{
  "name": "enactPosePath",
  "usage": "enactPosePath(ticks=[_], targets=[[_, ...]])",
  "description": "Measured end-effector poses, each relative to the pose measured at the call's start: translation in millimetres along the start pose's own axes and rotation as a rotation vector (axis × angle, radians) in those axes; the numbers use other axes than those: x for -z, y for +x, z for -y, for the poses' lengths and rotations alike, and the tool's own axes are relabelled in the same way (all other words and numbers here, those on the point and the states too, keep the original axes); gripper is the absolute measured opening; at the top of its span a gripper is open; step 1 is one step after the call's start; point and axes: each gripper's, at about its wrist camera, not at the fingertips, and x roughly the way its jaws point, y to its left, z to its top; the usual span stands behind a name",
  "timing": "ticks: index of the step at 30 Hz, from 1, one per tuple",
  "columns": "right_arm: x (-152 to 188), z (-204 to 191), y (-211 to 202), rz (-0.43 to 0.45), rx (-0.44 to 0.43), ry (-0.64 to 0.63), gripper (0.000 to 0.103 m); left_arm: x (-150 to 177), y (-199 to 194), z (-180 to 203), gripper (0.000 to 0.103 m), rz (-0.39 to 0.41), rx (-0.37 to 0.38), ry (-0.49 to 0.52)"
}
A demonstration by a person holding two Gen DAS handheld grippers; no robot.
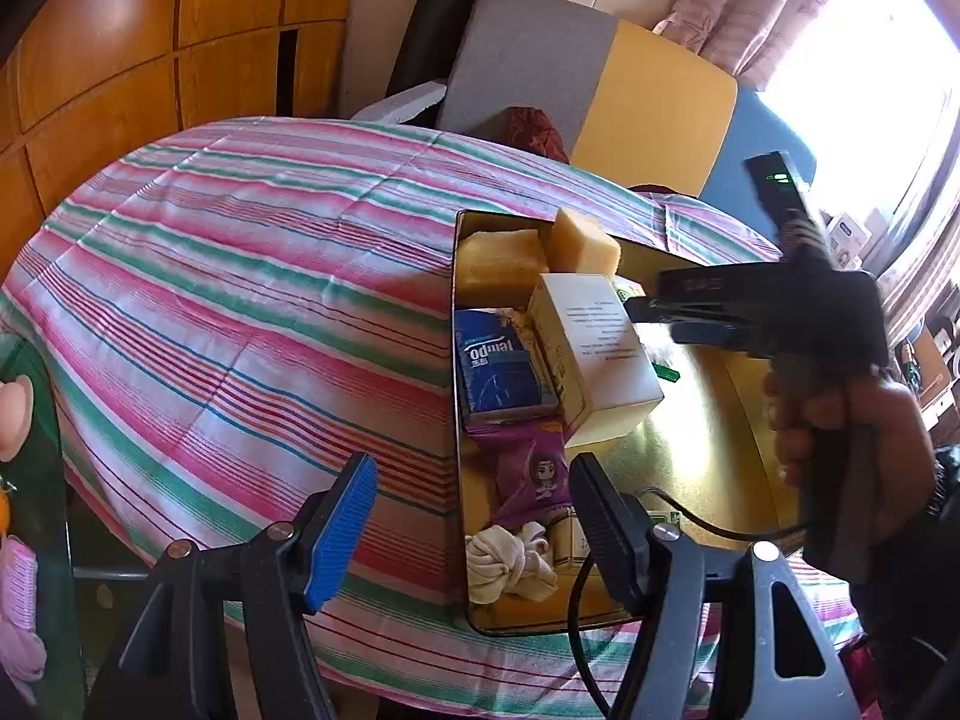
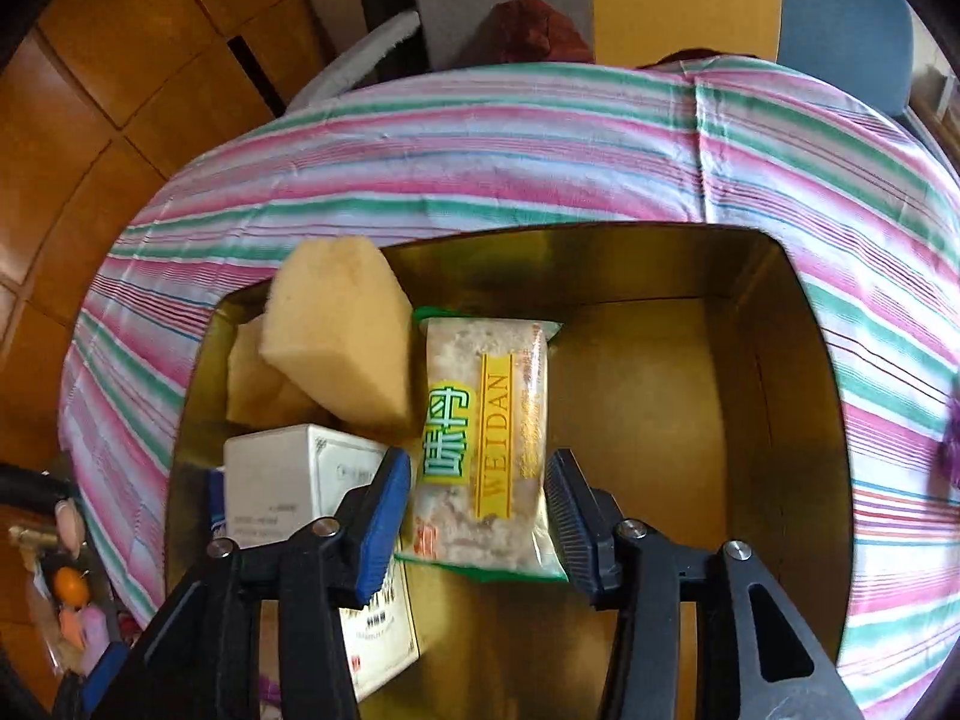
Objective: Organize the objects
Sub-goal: 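Carry the WEIDAN packet into the gold tray and open the right tool, then move both tools back toward the yellow sock and white tissues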
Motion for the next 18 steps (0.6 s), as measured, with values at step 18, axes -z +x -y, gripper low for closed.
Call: enactPosePath(ticks=[18], targets=[[70,117,-132,0.175,0.057,-0.003,0.091,5,-24,58,0.067,0.042,0.009,0.168]])
